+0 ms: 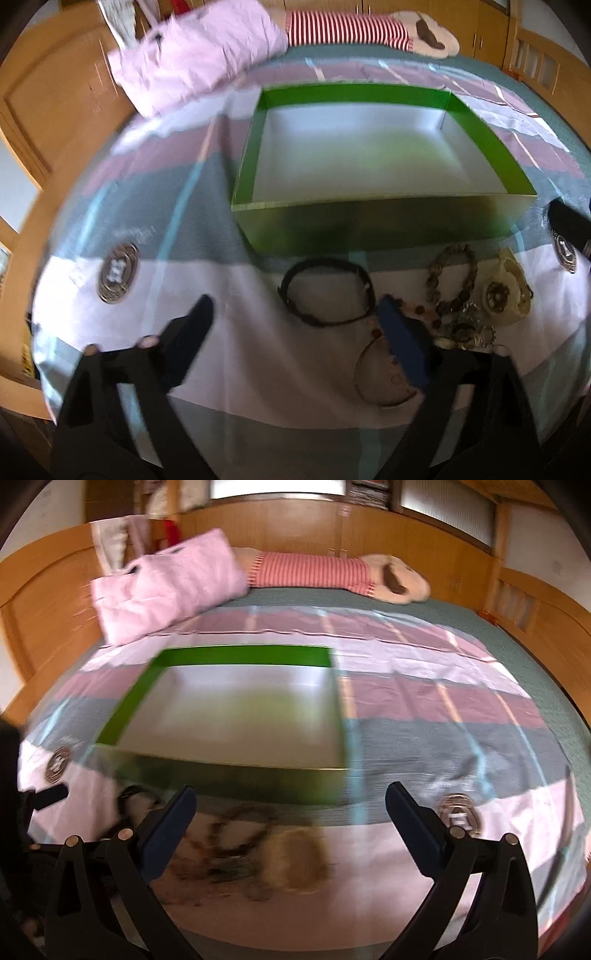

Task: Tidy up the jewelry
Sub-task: 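Grasp the black strap watch with the left tool while the right tool grasps the white watch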

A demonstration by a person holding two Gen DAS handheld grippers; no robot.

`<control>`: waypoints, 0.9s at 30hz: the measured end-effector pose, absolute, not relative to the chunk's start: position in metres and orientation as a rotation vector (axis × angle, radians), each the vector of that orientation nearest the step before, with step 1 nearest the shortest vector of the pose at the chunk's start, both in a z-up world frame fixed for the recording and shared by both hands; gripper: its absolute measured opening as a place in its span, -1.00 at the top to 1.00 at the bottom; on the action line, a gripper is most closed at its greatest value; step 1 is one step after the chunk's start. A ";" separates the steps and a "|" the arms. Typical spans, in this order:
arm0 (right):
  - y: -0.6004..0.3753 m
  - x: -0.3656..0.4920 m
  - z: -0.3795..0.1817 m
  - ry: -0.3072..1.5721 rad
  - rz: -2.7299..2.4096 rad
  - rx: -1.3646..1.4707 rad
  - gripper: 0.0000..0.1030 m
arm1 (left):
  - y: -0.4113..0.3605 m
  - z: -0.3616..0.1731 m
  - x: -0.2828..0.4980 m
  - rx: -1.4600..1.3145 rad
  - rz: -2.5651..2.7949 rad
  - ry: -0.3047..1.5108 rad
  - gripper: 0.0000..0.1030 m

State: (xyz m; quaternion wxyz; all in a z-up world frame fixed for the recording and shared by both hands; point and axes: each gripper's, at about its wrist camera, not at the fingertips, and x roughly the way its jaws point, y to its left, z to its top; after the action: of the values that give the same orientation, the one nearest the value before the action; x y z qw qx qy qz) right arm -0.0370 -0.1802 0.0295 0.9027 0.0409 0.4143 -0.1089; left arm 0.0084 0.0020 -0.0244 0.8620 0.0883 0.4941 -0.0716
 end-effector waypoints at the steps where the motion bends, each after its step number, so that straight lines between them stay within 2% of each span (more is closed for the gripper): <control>1: -0.191 -0.035 0.027 0.889 -0.230 0.110 -0.65 | 0.007 -0.026 0.011 0.161 -0.153 1.059 -0.52; 2: -0.202 -0.034 0.022 0.935 -0.230 0.143 -0.53 | 0.012 -0.027 0.014 0.138 -0.156 1.076 -0.50; 4: -0.217 -0.031 0.010 1.021 -0.212 0.203 -0.13 | 0.021 -0.028 0.018 0.107 -0.173 1.103 -0.50; 6: -0.221 -0.029 -0.004 1.110 -0.150 0.247 0.00 | 0.023 -0.028 0.019 0.094 -0.196 1.111 -0.50; 11: -0.195 -0.024 -0.029 1.221 -0.098 0.162 0.01 | 0.024 -0.033 0.022 0.073 -0.256 1.157 -0.49; 12: -0.194 -0.024 -0.033 1.234 -0.116 0.149 0.01 | 0.024 -0.036 0.023 0.080 -0.246 1.161 -0.43; 14: -0.192 -0.026 -0.042 1.259 -0.148 0.143 0.13 | 0.028 -0.042 0.027 0.076 -0.222 1.183 -0.28; 15: -0.191 -0.025 -0.046 1.270 -0.156 0.135 0.34 | 0.030 -0.044 0.030 0.070 -0.215 1.194 -0.22; 16: -0.190 -0.025 -0.050 1.283 -0.161 0.126 0.48 | 0.032 -0.047 0.033 0.062 -0.206 1.203 -0.22; 18: -0.185 -0.024 -0.058 1.300 -0.157 0.109 0.61 | 0.034 -0.052 0.037 0.050 -0.197 1.216 -0.22; 23: -0.171 -0.025 -0.062 1.282 -0.176 0.031 0.61 | 0.027 -0.063 0.043 0.058 -0.214 1.227 -0.22; 25: -0.168 -0.027 -0.062 1.274 -0.176 0.020 0.61 | 0.024 -0.066 0.043 0.069 -0.216 1.224 0.01; 27: -0.165 -0.027 -0.062 1.254 -0.175 0.010 0.72 | 0.021 -0.069 0.043 0.076 -0.222 1.223 0.43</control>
State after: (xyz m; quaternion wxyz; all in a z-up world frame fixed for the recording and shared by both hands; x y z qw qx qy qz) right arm -0.0274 -0.1648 -0.0617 0.8061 0.0048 0.5861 -0.0817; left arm 0.0430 0.0205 -0.0688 0.8125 0.0356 0.5725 -0.1037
